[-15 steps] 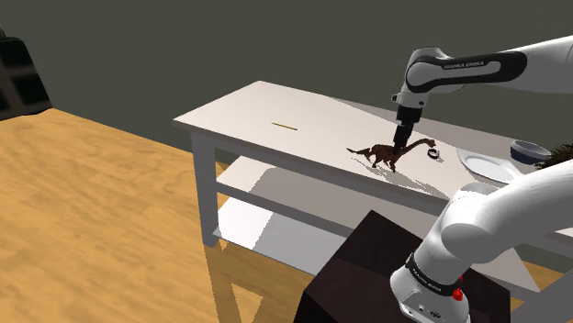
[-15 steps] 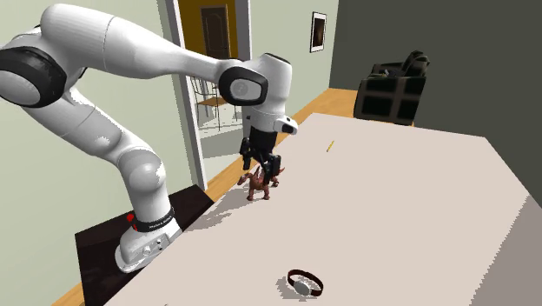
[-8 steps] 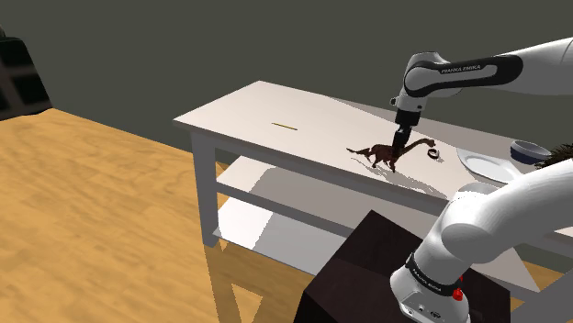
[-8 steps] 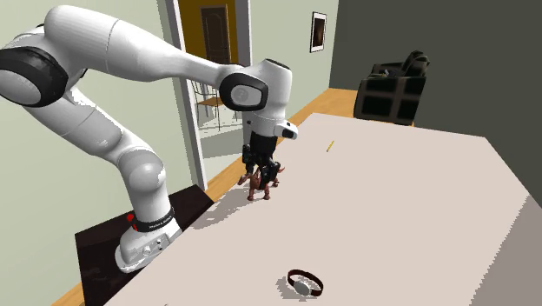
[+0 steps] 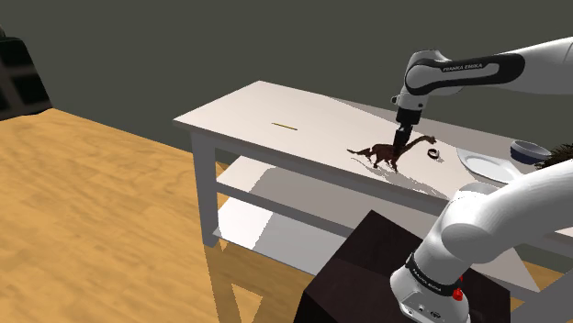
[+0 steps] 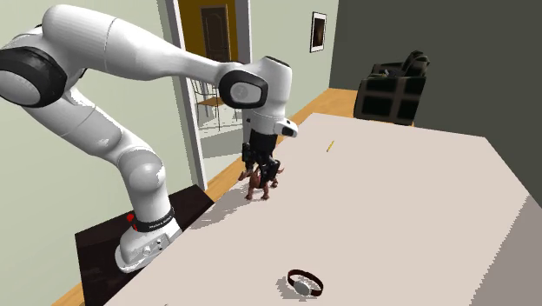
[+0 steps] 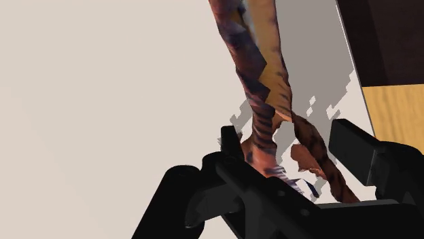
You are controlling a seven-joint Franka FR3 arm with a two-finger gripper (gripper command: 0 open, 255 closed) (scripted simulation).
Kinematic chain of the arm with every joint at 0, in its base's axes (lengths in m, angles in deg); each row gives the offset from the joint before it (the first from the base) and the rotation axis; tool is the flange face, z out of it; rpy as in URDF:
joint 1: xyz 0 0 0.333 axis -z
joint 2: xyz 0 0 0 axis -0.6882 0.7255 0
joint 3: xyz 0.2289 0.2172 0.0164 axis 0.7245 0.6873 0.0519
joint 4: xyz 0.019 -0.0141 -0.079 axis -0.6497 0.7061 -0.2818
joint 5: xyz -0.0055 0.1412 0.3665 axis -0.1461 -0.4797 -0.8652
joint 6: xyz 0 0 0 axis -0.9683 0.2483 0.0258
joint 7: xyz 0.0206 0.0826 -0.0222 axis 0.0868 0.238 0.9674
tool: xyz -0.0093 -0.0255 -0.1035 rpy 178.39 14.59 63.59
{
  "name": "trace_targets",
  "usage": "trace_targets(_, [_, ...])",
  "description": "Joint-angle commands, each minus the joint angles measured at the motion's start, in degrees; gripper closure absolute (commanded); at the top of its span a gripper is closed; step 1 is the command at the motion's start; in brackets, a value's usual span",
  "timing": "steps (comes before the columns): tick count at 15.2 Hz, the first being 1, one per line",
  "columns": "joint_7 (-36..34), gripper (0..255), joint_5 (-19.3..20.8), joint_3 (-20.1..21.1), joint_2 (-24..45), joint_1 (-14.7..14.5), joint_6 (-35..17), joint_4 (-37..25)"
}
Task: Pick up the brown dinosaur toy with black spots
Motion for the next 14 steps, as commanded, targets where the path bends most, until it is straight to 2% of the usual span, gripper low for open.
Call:
trace_targets(1, [0.00,255,-0.22,0.42,-0.24,-0.05,1.34,-1.05])
trace_targets(14, [0.29,255,-1.73,3.06,-1.19,-0.42,10.74,-9.43])
